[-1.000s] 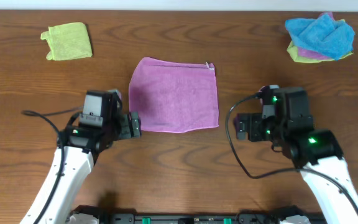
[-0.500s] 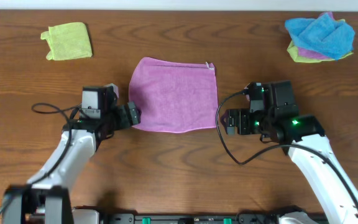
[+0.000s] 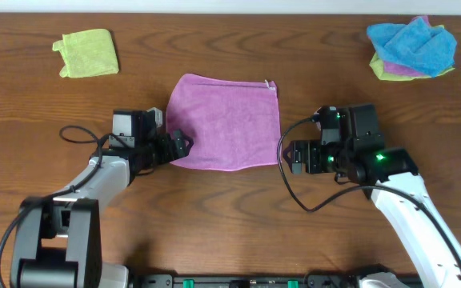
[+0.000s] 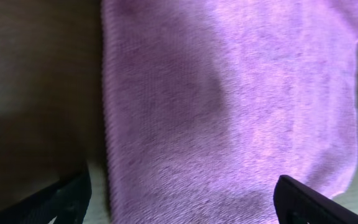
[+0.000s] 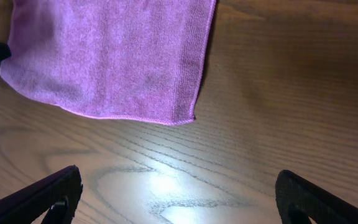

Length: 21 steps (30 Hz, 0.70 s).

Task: Fold the cloth

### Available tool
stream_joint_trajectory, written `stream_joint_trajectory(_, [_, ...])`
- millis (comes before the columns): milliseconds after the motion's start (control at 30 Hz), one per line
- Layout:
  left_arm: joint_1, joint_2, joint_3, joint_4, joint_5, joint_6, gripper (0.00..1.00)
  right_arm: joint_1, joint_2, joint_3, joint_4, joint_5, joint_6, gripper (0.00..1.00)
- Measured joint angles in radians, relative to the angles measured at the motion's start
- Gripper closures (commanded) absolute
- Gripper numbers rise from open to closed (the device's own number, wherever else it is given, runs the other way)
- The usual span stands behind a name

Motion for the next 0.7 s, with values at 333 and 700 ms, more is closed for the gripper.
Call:
stream_joint_trajectory(333, [0.003, 0.026, 0.005, -0.010, 0.156, 0.000, 0.05, 0.000, 0.000, 0.000, 0.000, -0.003, 0.000, 0.01])
stream_joint_trajectory(700, [0.003, 0.042, 0.003, -0.033, 0.402, -0.001, 0.04, 0.000, 0.000, 0.000, -0.003, -0.003, 0.000, 0.01])
